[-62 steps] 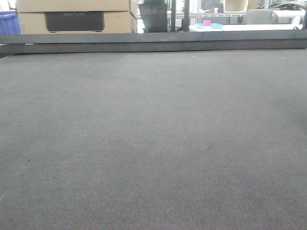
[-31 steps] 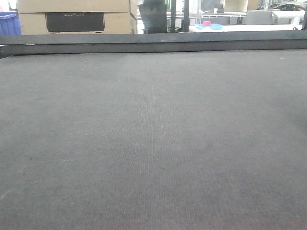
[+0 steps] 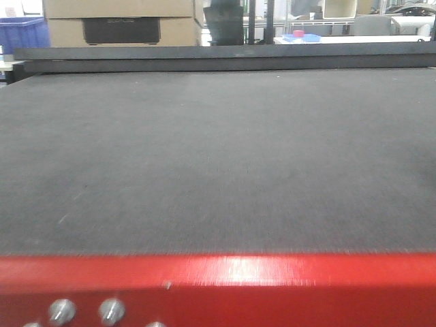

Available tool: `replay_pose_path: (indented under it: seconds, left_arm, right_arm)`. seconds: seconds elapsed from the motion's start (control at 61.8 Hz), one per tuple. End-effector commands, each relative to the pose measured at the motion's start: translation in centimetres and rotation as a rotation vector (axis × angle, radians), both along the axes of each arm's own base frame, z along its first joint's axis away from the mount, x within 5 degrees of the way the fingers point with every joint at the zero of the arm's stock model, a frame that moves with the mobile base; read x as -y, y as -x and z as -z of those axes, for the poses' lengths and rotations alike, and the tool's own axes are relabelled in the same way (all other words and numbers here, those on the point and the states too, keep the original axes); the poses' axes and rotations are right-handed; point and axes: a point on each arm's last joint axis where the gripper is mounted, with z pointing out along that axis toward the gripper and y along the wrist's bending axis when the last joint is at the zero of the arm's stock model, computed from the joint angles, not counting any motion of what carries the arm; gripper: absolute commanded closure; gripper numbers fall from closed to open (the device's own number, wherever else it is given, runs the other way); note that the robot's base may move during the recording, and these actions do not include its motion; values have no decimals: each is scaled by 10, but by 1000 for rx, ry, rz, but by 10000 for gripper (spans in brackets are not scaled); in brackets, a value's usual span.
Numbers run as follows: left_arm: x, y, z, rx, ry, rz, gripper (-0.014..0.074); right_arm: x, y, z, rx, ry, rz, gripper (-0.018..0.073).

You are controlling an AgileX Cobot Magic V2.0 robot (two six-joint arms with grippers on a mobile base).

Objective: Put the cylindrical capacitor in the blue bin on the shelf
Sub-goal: 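Drive the base past the red table to the blue-bin shelf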

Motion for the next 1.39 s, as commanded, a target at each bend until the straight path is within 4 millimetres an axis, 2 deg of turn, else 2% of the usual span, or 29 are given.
replay_pose_path:
  seconds: [0.0, 1.376]
  left_arm:
    - [0, 2, -2, 21, 16, 9, 707]
    - [0, 1, -2, 21, 16, 5, 707]
  right_arm:
    - [1, 1, -3, 34, 8, 5, 722]
    - [1, 1, -3, 34, 8, 5, 722]
